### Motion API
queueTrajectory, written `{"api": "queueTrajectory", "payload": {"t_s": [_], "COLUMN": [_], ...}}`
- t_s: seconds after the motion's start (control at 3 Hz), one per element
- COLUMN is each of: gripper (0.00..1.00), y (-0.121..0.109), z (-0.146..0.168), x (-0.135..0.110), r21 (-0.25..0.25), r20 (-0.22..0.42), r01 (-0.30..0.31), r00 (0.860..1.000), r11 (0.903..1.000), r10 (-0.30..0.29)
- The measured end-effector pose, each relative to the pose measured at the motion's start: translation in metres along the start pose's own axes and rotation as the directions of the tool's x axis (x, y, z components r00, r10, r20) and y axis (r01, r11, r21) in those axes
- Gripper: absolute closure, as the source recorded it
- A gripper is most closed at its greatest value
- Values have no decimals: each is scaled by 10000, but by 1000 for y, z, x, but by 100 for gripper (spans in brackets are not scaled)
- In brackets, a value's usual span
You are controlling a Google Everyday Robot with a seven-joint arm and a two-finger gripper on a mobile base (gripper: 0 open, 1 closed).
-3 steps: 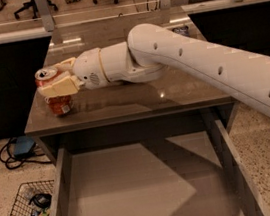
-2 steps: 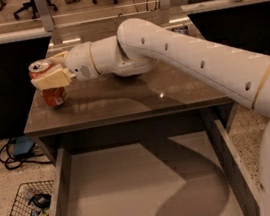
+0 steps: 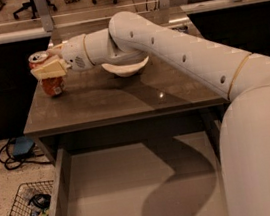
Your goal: Pick coke can from top drawer and place on counter
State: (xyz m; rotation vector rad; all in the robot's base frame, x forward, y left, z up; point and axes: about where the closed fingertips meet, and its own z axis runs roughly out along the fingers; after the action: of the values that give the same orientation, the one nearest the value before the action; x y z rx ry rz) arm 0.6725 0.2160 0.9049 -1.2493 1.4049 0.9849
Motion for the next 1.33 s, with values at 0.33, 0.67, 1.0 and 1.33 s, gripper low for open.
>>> {"api": "queueTrajectory", "payload": {"t_s": [0.33, 0.67, 1.0, 1.33], "gripper": [100, 82, 59, 28], "y": [-17, -15, -14, -11], "z": [1, 4, 6, 10], "x": [13, 13, 13, 12], "r21": [243, 185, 142, 79], "r20": [46, 48, 51, 56], "r01": [-182, -181, -182, -182], "r00": [9998, 9998, 9998, 9998], "r11": [9995, 9997, 9997, 9998], "r10": [181, 180, 181, 182]}}
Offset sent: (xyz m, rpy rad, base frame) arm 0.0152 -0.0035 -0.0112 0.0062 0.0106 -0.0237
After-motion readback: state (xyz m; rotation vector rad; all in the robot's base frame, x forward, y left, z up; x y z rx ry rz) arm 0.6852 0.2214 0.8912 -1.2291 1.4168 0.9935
